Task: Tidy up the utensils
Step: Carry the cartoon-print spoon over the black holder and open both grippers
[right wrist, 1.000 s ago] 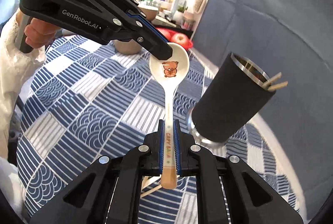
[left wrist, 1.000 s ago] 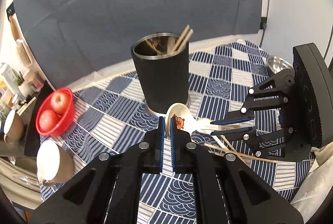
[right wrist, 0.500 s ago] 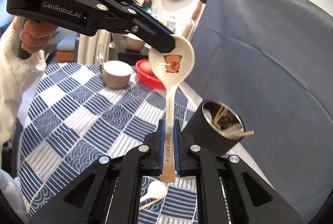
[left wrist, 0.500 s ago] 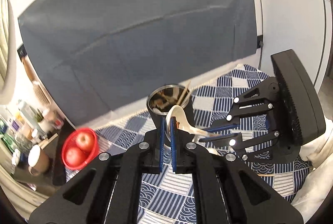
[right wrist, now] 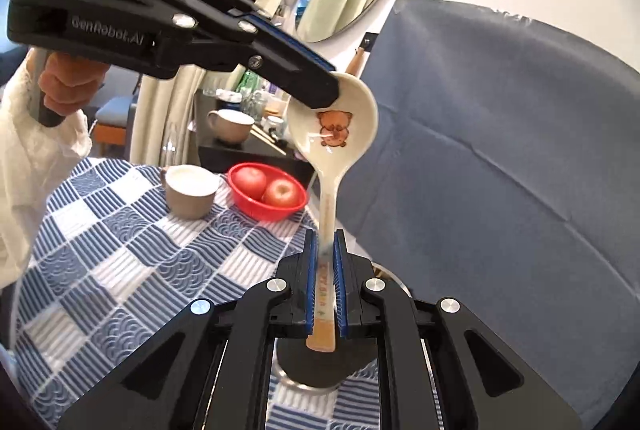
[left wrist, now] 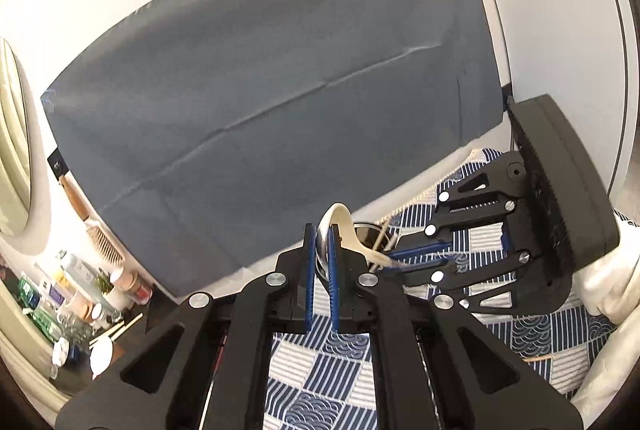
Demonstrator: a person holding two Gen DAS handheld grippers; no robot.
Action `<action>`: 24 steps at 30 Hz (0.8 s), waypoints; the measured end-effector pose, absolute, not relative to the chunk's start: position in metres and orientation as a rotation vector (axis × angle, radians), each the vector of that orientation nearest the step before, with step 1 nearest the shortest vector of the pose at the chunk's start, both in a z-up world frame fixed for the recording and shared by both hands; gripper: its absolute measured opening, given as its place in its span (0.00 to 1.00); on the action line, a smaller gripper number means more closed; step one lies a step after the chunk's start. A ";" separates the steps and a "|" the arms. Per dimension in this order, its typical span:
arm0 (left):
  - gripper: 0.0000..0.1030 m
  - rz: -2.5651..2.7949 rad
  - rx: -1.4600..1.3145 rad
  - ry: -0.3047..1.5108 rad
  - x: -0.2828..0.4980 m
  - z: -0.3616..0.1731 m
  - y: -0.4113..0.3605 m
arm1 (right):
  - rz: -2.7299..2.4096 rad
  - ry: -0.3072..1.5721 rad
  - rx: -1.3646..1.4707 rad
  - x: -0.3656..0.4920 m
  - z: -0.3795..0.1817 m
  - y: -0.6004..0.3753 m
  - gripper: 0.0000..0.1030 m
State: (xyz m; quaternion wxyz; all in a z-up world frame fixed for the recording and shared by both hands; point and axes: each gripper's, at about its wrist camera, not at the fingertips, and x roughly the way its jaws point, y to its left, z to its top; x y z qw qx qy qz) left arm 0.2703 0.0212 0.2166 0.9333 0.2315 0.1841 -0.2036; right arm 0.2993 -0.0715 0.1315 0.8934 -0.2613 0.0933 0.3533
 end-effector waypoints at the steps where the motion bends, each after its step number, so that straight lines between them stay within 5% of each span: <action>1: 0.07 -0.422 0.470 0.374 0.274 0.218 0.022 | 0.725 0.190 -0.548 0.305 0.132 -0.071 0.08; 14: 0.09 -0.454 0.453 0.434 0.334 0.208 0.012 | 0.725 0.246 -0.458 0.366 0.113 -0.074 0.08; 15: 0.19 -0.457 0.448 0.441 0.338 0.206 0.011 | 0.719 0.259 -0.443 0.370 0.110 -0.076 0.15; 16: 0.42 -0.452 0.441 0.446 0.341 0.204 0.011 | 0.710 0.269 -0.439 0.373 0.108 -0.076 0.25; 17: 0.53 -0.449 0.424 0.457 0.343 0.201 0.013 | 0.685 0.289 -0.442 0.375 0.105 -0.078 0.55; 18: 0.71 -0.445 0.412 0.458 0.343 0.200 0.015 | 0.658 0.293 -0.447 0.375 0.102 -0.081 0.74; 21: 0.90 -0.417 0.369 0.447 0.340 0.198 0.027 | 0.633 0.257 -0.438 0.364 0.102 -0.093 0.84; 24: 0.94 -0.386 0.323 0.463 0.337 0.193 0.040 | 0.625 0.234 -0.432 0.352 0.104 -0.104 0.85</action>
